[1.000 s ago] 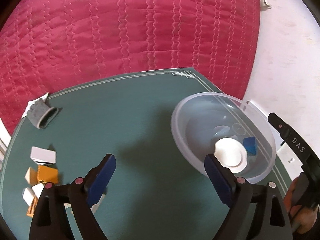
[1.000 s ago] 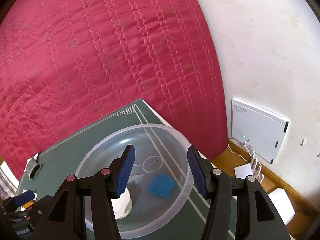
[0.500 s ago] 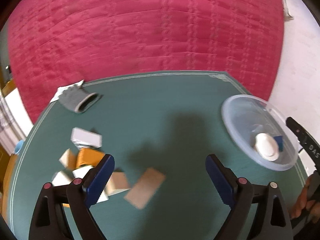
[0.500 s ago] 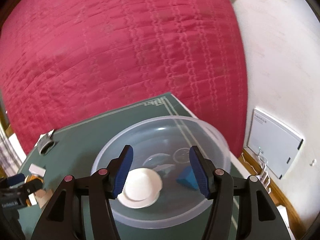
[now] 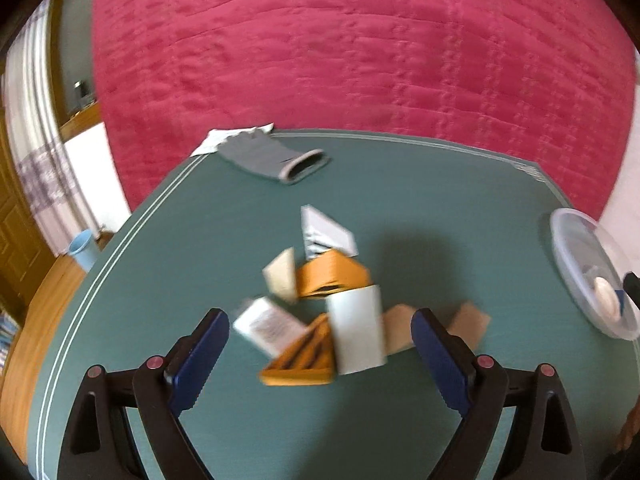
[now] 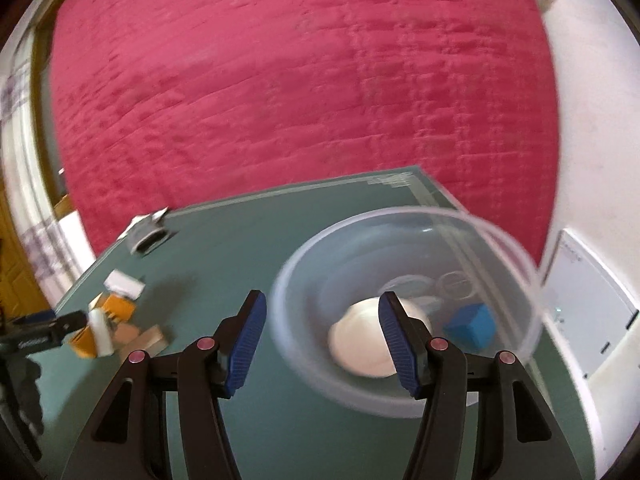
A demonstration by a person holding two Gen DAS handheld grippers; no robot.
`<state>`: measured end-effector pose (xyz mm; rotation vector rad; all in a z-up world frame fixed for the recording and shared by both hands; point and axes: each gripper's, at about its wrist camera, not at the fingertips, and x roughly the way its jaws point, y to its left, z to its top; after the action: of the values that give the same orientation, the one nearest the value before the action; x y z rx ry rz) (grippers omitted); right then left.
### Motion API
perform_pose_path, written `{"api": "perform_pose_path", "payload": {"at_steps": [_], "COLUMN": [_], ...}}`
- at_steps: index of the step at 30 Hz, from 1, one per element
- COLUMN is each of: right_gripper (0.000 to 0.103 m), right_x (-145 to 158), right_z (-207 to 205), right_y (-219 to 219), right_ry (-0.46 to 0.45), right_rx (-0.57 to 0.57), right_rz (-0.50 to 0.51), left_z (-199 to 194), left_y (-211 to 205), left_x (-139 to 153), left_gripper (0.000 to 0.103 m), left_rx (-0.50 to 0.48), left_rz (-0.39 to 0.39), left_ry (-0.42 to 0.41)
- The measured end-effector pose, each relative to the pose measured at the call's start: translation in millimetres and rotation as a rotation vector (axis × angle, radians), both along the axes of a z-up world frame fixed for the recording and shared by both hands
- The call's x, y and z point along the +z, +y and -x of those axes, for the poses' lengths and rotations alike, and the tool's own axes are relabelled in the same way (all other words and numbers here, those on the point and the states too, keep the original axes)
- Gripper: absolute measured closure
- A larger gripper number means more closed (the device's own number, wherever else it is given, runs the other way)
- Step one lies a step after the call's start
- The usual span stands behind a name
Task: Organize rigid objects
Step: 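Grasp the orange tiger-striped triangle with the left tool while the right tool returns to the pile, then grasp the light wooden rectangular block with the right tool and drop it into the bowl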
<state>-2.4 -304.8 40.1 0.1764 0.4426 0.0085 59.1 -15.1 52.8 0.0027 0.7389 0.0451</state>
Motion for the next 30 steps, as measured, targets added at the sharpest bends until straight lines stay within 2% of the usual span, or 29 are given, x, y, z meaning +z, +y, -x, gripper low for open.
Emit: {"api": "perform_pose_path", "payload": {"at_steps": [5, 12, 18, 21, 23, 24, 30], "right_gripper": [0.043, 0.043, 0.043, 0.043, 0.043, 0.043, 0.043], "right_x": [-5, -16, -23, -25, -27, -28, -33], "right_z": [3, 4, -2, -9, -15, -17, -34], "right_y": [27, 60, 79, 87, 96, 100, 135], "right_ry": [0.039, 0.125, 0.188, 0.219, 0.237, 0.241, 0.280], "right_rx": [0.109, 0.231, 0.292, 0.313, 0.329, 0.334, 0.394], "right_rz": [-0.005, -0.032, -0.058, -0.082, -0.079, -0.077, -0.034], "left_z": [-1, -3, -8, -8, -7, -6, 2], "left_y": [17, 22, 24, 24, 22, 22, 26], "left_x": [-13, -25, -32, -33, -33, -34, -31], "left_gripper": [0.008, 0.009, 0.023, 0.038, 0.056, 0.061, 0.061], "left_rx": [0.040, 0.026, 0.003, -0.025, -0.044, -0.053, -0.077], "left_rz": [0.001, -0.005, 0.018, 0.039, 0.046, 0.050, 0.073], "left_ry": [0.038, 0.056, 0.070, 0.071, 0.076, 0.080, 0.073]}}
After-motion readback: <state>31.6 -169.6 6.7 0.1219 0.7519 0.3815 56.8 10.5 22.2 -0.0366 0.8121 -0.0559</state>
